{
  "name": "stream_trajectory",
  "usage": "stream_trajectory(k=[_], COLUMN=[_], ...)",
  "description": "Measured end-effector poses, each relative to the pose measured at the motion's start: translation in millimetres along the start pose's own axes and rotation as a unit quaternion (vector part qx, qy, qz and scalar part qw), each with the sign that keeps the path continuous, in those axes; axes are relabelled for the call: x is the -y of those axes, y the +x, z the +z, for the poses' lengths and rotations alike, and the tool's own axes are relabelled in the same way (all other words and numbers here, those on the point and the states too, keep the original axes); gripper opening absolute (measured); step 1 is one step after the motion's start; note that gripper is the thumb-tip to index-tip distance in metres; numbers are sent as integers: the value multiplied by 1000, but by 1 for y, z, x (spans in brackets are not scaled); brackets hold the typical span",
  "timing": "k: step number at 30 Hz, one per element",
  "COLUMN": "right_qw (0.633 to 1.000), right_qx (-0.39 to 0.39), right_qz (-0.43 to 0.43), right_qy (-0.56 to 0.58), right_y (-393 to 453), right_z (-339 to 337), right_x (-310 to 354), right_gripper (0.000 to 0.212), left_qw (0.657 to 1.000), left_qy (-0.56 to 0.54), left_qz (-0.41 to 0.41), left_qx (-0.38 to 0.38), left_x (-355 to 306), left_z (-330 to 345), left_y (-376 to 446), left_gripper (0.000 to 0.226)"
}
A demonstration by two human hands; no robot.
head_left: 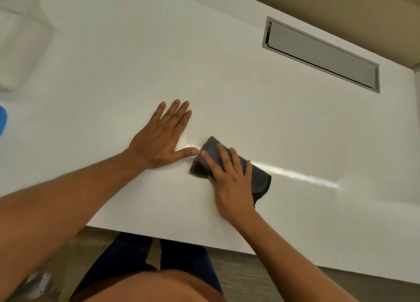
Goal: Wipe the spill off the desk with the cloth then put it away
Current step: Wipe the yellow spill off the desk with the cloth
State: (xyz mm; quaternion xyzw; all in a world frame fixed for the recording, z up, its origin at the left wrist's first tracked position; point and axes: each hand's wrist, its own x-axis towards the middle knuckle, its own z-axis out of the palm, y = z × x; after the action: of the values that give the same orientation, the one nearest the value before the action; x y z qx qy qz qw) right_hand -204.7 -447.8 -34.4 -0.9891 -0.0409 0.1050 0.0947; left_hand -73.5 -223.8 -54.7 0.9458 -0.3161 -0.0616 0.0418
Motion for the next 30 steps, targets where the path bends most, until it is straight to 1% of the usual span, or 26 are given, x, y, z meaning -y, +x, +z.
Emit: stream_trajectory(k=[2,4,7,9,11,14,15,17,19,20,22,25,27,28,30], right_qw=[997,992,993,996,997,998,999,1000,999,999,999,998,997,997,999], right_qx=[-39,-40,-33,-44,-65,-52,-37,-7,8,11,15,18,10,2,-28], right_qz=[71,114,112,75,36,28,25,9,-9,-12,-18,-57,-75,-71,-19], right_qy=[17,26,26,-7,-33,-7,-3,-9,-33,-41,-31,-23,-25,-21,-14], right_y=[60,114,144,126,90,18,-9,-59,-90,-95,-92,-75,-63,-57,-39], right_z=[-9,-21,-24,-17,-8,4,8,17,26,29,28,27,25,22,16], right_x=[-2,-4,-4,-2,2,16,24,41,52,54,55,50,45,38,12], right_gripper=[63,60,60,63,69,75,80,97,113,115,111,99,86,78,69], left_qw=[1000,1000,1000,1000,1000,999,999,999,1000,1000,1000,1000,1000,1000,999], left_qy=[2,2,8,3,-5,-18,-18,-11,-5,-2,5,7,1,0,2], left_qz=[-1,-5,-9,-11,-11,-11,-12,-16,-19,-19,-18,-20,-21,-21,-22], left_qx=[4,4,-9,-21,-28,-32,-33,-31,-22,-17,-13,-15,-18,-20,-23], left_x=[-1,-2,-3,-3,-3,-1,-1,-1,-1,-2,-2,-2,-2,-2,-3], left_z=[-1,-2,-1,1,1,2,3,4,5,5,6,7,7,7,8], left_y=[0,-1,0,0,0,0,0,1,2,2,3,4,3,3,3], left_gripper=[114,114,103,92,85,82,83,83,86,88,92,94,94,94,94])
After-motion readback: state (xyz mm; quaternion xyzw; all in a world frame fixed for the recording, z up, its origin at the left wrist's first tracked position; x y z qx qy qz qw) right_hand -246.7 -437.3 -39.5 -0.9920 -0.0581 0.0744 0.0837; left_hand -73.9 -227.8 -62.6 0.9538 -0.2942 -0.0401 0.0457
